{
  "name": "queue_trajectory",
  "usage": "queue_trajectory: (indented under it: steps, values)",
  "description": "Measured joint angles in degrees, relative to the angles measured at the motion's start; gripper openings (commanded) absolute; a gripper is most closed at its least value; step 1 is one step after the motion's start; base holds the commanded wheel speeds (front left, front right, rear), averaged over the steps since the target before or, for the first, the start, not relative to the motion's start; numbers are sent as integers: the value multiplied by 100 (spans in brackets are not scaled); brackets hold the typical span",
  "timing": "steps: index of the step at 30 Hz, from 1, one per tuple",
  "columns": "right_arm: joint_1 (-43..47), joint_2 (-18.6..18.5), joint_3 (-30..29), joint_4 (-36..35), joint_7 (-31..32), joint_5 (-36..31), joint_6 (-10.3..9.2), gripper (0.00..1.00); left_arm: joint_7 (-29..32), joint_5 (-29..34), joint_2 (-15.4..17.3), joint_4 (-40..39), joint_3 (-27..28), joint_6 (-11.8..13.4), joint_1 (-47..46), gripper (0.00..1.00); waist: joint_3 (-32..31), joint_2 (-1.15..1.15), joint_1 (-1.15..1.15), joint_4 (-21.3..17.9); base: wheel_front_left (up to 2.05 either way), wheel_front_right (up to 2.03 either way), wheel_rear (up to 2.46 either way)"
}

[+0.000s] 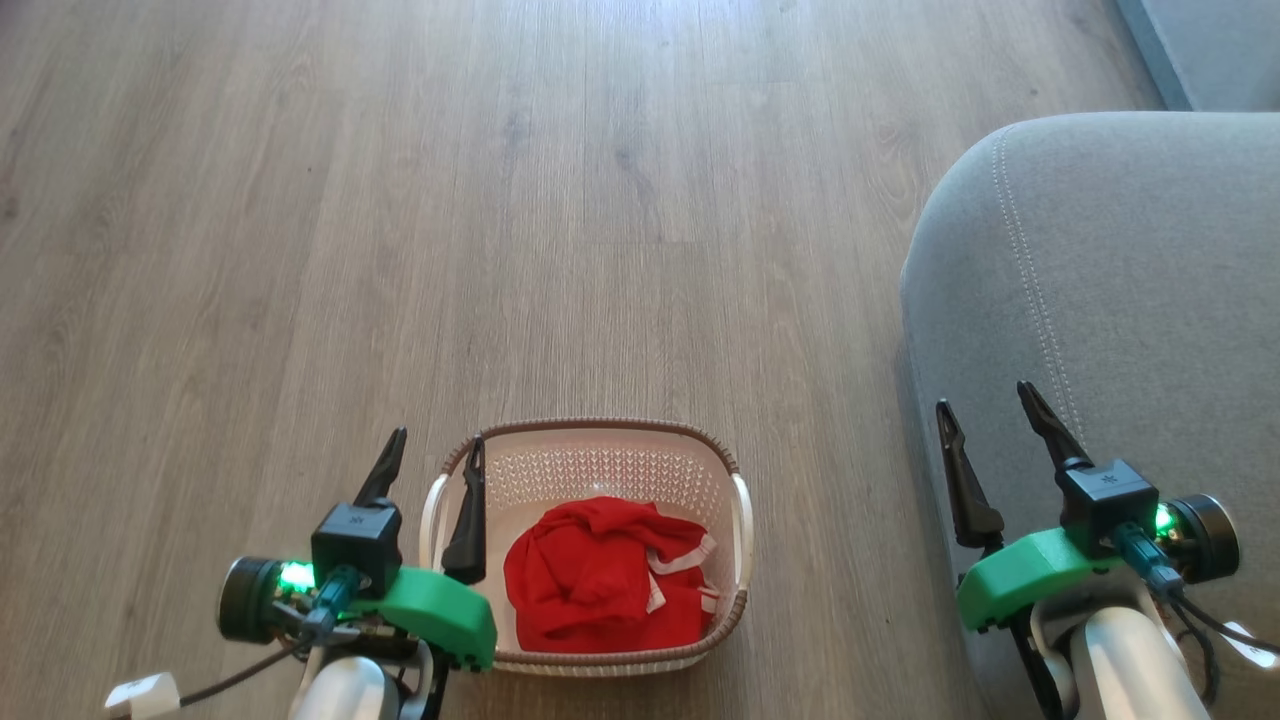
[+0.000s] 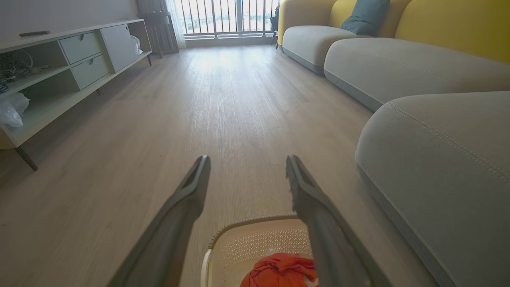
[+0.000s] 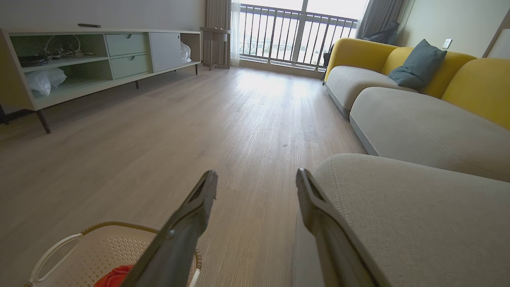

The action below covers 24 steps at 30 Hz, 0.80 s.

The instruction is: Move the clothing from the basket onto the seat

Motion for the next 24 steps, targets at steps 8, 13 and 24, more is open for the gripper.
queue_trajectory:
  steps: [8,13,24]
  values:
    - [-8,0,-4,8,-7,-10,0,100,-1,-66,-1,254,-134,-20,-4,100,94,0,0,-45,0,0,0]
    - [-11,0,-10,114,-7,-41,0,100,-1,-147,-2,837,-276,-204,-8,100,201,0,0,-157,0,0,0]
    - [-408,1,67,48,-8,-186,1,100,-1,40,-11,1798,-318,-514,-747,100,1076,0,0,-477,0,0,0]
